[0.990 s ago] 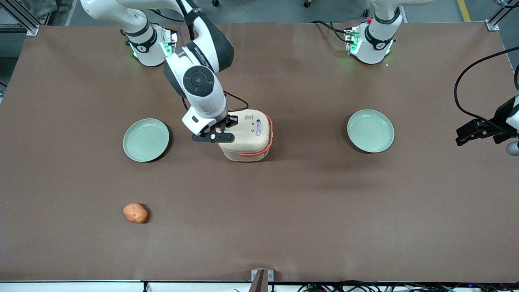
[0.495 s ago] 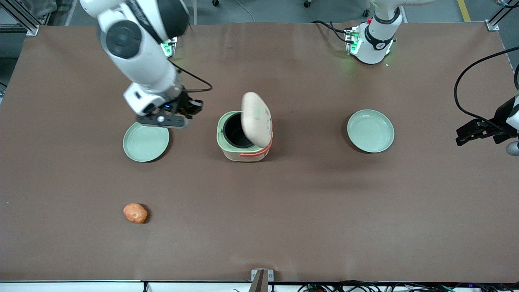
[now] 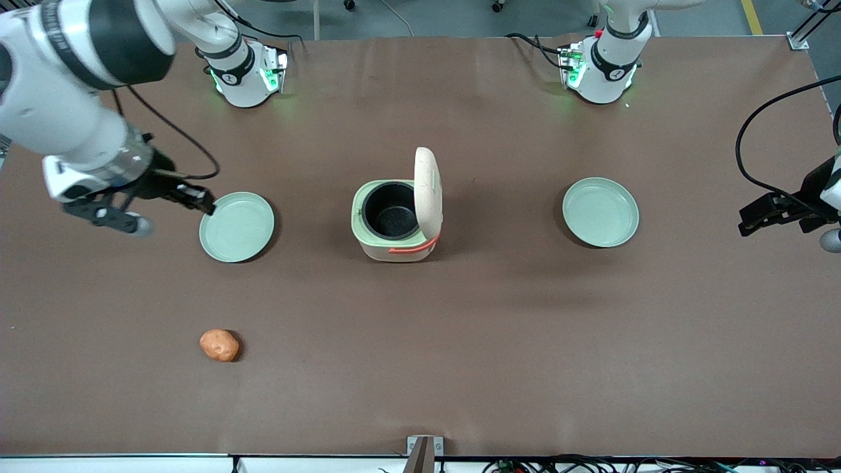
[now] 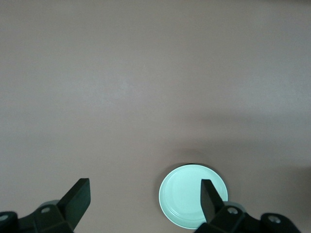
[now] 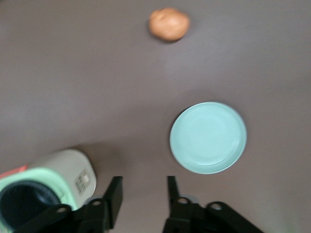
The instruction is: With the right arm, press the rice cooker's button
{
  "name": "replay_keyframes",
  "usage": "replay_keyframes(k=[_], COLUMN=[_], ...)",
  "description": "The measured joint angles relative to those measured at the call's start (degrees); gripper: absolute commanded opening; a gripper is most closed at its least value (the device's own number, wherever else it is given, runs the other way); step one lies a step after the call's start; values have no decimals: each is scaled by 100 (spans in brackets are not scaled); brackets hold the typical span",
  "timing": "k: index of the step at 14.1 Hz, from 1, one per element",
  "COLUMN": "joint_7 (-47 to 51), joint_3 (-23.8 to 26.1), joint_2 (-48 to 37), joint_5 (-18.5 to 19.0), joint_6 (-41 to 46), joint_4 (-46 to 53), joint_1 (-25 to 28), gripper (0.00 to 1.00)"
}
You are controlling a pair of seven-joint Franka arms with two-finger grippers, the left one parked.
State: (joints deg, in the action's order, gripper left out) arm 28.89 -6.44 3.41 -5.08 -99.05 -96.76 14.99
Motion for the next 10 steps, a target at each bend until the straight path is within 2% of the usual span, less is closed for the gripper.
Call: replay_keyframes(k=[2, 6, 10], joint_7=[-308, -1722, -2748], joint_3=[-2, 0, -1], joint_2=[-20, -234, -649], joint_5=[0, 30, 292], joint_6=[56, 330, 656], joint_4=[78, 170, 170], joint_1=[-403, -1018, -1377], gripper=[100, 100, 100])
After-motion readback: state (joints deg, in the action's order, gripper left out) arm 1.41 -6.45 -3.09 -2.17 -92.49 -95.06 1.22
